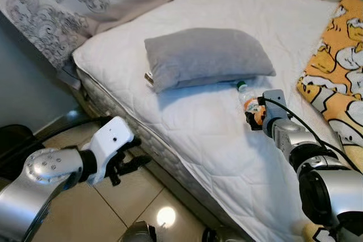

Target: Clean up the room

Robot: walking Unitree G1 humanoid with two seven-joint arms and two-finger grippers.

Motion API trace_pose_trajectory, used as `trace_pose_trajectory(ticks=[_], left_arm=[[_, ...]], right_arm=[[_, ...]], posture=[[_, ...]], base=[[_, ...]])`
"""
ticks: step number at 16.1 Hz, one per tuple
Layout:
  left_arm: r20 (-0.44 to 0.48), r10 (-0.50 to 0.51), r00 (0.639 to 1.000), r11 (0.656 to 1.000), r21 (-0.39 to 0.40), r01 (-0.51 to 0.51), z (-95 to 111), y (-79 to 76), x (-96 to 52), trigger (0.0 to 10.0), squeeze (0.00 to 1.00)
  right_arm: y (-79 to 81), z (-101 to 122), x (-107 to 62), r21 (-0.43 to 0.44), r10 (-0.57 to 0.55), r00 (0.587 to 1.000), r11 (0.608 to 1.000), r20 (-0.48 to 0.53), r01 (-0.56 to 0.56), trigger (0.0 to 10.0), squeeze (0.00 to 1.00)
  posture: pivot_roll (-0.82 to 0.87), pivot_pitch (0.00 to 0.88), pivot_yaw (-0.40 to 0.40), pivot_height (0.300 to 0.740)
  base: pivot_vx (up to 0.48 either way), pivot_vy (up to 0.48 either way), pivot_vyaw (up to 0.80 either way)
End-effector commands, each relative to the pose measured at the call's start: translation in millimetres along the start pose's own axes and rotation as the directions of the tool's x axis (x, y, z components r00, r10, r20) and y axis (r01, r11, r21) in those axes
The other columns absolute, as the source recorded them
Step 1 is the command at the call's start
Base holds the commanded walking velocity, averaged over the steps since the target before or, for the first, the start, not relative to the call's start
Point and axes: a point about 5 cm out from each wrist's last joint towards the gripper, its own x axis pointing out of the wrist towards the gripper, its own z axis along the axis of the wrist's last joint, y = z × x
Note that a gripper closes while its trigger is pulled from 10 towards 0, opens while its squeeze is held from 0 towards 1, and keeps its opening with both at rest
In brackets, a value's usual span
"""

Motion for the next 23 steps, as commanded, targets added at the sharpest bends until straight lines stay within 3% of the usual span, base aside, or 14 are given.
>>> trace_pose_trajectory(ticks=[1,3,4,5,6,14,18,20,23], left_arm=[[-0.005,0.011,1.0,1.0,0.01,-0.011,2,-1.0,-4.8,10.0,0.0],[-0.007,0.016,1.0,1.0,0.002,-0.016,3,-4.0,-9.6,10.0,0.0],[-0.014,0.016,1.0,1.0,-0.002,-0.016,2,-4.8,-11.5,10.0,0.0],[-0.019,0.016,1.0,1.0,-0.006,-0.017,1,-5.5,-13.1,10.0,0.0],[-0.021,0.017,1.0,1.0,-0.009,-0.018,2,-5.4,-14.1,10.0,0.0],[-0.026,-0.001,1.0,1.0,-0.024,0.001,2,-9.3,-15.7,10.0,0.0],[-0.023,-0.006,1.0,0.998,-0.064,0.004,-4,-14.7,-11.7,10.0,0.0],[-0.001,-0.001,1.0,0.995,-0.1,0.001,-8,-21.6,-1.8,10.0,0.0],[0.022,0.003,1.0,0.99,-0.143,0.0,-13,-23.4,15.0,10.0,0.0]], right_arm=[[0.6,-8,-0.1,0.007,-0.002,1.0,1.0,-0.013,0.002,10.0,0.0],[-1.0,-6,-0.2,0.041,-0.013,1.0,0.999,0.009,0.013,10.0,0.0],[-1.5,-7,-0.3,0.045,-0.015,1.0,0.999,0.0,0.015,6.8,0.0],[-1.9,-7,-0.3,0.038,-0.021,1.0,0.999,-0.006,0.021,0.9,0.0],[-2.0,-6,-0.2,0.043,-0.025,1.0,0.999,-0.005,0.026,0.0,0.0],[-4.5,-13,-0.7,0.038,-0.046,0.998,0.998,-0.043,0.047,0.0,0.0],[-4.0,-11,-0.6,0.131,-0.022,0.999,0.991,-0.024,0.025,0.0,0.0],[-7.1,-15,-1.5,0.246,-0.008,1.0,0.969,-0.006,0.009,0.0,0.0],[-15.9,-26,-3.8,0.35,-0.014,1.0,0.937,0.004,0.012,0.0,0.0]], posture=[[0.21,0.18,-0.02,0.74],[0.22,0.179,-0.021,0.74],[0.21,0.178,-0.018,0.74],[0.21,0.178,-0.019,0.74],[0.21,0.18,-0.017,0.74],[0.22,0.158,-0.023,0.74],[0.19,0.094,-0.036,0.74],[0.14,0.008,-0.034,0.74],[0.07,0.0,-0.008,0.74]], base=[[0.0,0.0,0.0],[0.0,0.0,0.0],[0.0,0.0,0.0],[0.0,0.0,0.0],[0.0,0.0,0.0],[0.0,0.0,0.0],[0.0,0.0,0.0],[0.0,0.0,0.0],[0.0,0.0,0.0]])
